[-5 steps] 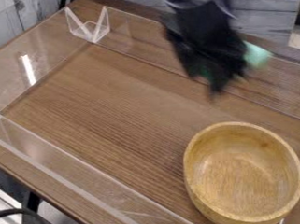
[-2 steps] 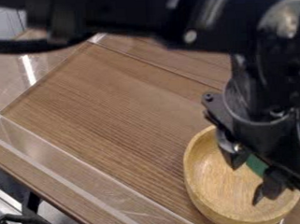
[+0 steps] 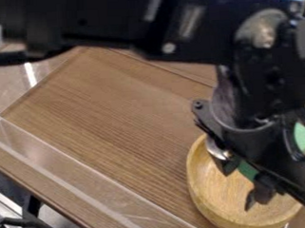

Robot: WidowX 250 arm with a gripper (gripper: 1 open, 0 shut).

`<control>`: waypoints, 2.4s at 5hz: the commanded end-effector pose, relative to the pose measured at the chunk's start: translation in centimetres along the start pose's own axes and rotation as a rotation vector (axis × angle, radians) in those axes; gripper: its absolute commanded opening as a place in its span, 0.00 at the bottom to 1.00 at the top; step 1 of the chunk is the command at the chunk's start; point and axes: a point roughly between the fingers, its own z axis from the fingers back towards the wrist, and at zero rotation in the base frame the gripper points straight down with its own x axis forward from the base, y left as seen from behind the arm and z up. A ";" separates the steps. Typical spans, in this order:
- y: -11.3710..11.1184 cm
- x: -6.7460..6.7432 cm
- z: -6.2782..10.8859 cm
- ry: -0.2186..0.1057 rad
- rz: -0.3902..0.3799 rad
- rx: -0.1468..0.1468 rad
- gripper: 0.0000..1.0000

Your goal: Put the green block in the brown bowl

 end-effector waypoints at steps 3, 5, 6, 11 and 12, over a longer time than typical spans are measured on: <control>2.4 1.2 -0.9 -0.032 0.086 -0.022 0.00; 3.0 1.4 -2.1 -0.016 0.109 -0.037 0.00; 3.2 1.5 -2.7 -0.005 0.120 -0.045 0.00; 4.9 2.1 -4.1 0.040 0.179 -0.072 1.00; 6.0 2.5 -4.0 0.043 0.201 -0.071 1.00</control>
